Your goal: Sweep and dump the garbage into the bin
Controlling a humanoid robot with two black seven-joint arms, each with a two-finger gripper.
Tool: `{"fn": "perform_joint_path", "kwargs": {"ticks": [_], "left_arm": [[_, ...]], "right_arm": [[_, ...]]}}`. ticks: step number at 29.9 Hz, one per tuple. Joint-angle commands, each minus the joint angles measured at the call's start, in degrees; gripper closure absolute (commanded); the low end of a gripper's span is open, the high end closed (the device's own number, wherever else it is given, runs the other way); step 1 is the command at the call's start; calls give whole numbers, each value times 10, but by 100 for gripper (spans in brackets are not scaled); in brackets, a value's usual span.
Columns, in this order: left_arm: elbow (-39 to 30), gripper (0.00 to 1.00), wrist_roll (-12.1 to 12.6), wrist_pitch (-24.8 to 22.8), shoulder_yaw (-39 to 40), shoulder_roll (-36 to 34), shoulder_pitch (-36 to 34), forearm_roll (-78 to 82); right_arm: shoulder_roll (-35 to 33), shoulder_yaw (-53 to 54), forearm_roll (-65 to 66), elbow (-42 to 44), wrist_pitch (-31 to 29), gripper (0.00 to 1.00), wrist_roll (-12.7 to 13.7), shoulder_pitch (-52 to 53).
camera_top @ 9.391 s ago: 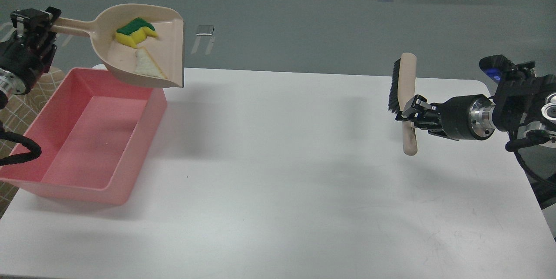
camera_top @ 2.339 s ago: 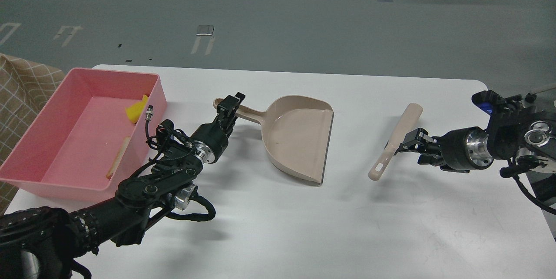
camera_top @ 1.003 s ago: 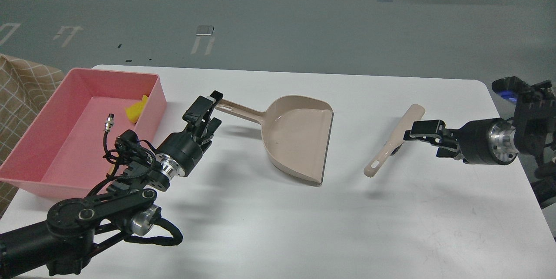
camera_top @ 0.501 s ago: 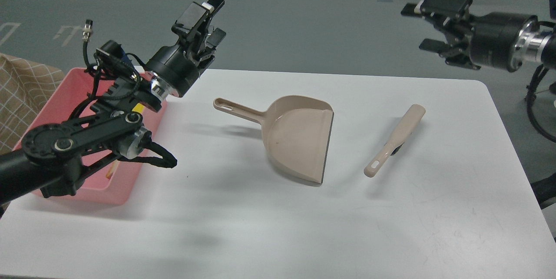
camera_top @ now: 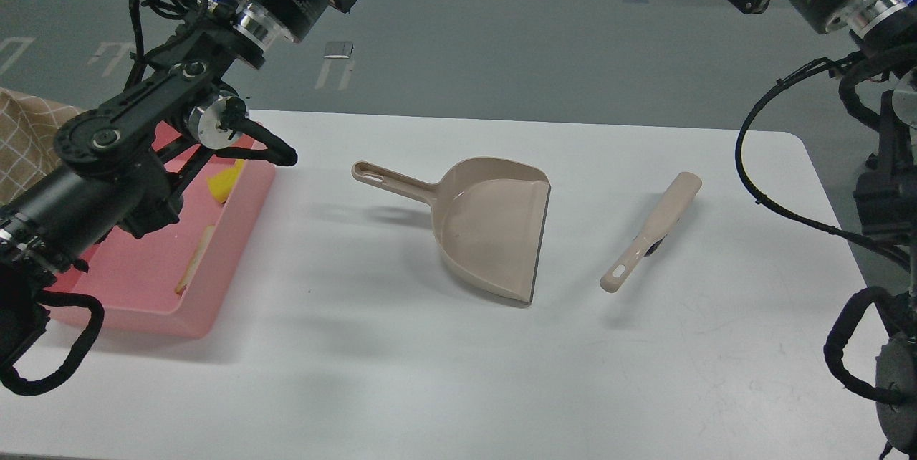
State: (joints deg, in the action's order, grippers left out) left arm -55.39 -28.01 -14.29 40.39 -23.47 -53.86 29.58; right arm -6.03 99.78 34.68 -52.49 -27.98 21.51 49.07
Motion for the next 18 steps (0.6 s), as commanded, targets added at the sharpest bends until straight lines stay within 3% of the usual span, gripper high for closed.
{"fn": "perform_joint_path", "kwargs": {"ticks": [1,11,18], "left_arm": [[46,2,0,-44,5,27,0,-41],[142,2,0,-120,3,64,5,-78],[157,2,0,-121,-8,80,9,-77]], "right_arm": [[21,2,-94,68,0,1,5,8],[60,-50,-117,120,0,1,3,-31],[60,-49,-117,110,0,0,6,-64]]}}
